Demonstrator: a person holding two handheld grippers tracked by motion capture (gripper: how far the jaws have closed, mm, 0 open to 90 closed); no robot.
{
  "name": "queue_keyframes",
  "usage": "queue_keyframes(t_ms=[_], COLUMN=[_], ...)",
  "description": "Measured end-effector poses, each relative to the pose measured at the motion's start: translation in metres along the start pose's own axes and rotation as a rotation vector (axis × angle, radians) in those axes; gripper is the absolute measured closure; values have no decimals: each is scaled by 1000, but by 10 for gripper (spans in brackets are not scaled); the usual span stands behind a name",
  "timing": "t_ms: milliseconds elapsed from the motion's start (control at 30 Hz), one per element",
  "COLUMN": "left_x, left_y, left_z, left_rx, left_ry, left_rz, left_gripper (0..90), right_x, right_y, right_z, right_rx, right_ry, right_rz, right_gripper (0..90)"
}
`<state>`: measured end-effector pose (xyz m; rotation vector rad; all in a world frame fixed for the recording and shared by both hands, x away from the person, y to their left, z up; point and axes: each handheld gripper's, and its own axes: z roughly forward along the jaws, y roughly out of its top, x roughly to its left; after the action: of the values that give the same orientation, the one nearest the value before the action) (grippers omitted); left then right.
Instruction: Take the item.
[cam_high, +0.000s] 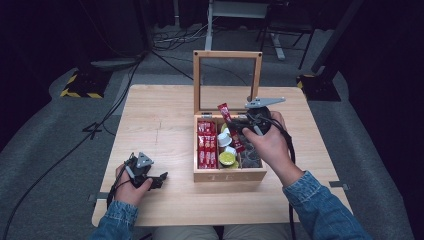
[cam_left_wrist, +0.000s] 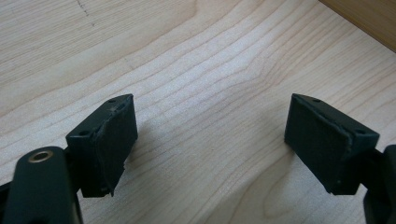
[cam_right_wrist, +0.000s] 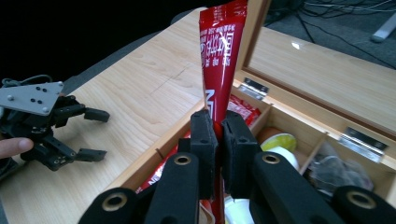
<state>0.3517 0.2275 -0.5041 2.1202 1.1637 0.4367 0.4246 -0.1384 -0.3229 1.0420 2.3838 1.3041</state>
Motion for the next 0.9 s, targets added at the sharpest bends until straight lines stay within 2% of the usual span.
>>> queue_keyframes(t_ms=[267, 400, 500, 567, 733, 900], left_x=[1, 1, 1, 1, 1, 1], left_y=[0, 0, 0, 0, 1, 0], left_z=[0, 0, 0, 0, 0, 0], left_rx=[-1, -2, -1, 0, 2, 1], left_ry=[-3, -3, -3, -4, -4, -3], left_rz=[3, 5, 6, 5, 6, 6], left_gripper=[174, 173, 173, 173, 173, 174], right_x=[-20, -32, -46, -49, -66, -78], right_y=[-7, -12, -17, -18, -26, -32], right_z=[-21, -33, -47, -49, -62, -69], right_rx=[-11, -17, -28, -29, -35, -38], right_ry=[-30, -62, -94, -98, -140, -154], right_rz=[27, 43, 73, 77, 99, 111], right_gripper=[847, 847, 847, 847, 847, 847])
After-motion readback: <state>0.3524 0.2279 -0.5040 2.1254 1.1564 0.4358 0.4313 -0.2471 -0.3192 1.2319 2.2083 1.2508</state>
